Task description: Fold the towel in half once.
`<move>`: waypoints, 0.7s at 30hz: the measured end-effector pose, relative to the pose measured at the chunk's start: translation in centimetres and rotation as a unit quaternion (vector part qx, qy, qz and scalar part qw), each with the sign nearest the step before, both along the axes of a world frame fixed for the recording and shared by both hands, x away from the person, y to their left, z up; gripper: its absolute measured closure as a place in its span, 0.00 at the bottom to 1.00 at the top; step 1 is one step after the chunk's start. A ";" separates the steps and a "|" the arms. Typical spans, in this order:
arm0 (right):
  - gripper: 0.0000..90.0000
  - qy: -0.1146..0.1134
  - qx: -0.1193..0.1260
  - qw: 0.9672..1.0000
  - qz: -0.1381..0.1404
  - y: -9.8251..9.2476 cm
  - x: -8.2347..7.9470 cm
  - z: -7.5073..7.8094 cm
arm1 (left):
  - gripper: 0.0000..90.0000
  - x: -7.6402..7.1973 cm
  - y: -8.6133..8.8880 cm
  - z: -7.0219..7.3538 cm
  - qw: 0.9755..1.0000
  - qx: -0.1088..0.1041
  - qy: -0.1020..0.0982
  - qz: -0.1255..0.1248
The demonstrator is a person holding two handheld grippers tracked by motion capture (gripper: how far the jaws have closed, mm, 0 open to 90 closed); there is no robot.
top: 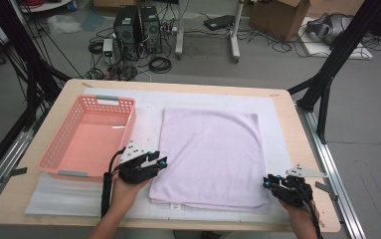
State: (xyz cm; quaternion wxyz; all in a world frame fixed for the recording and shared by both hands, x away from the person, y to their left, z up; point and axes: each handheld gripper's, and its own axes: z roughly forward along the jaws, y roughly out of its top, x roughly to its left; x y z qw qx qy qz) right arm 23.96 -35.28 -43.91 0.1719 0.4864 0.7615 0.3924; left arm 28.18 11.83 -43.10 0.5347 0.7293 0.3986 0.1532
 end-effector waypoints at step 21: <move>0.93 0.012 -0.010 1.000 0.012 0.3 -3.2 0.1 | 0.74 -4.2 1.9 -0.9 0.999 -0.007 0.022 0.030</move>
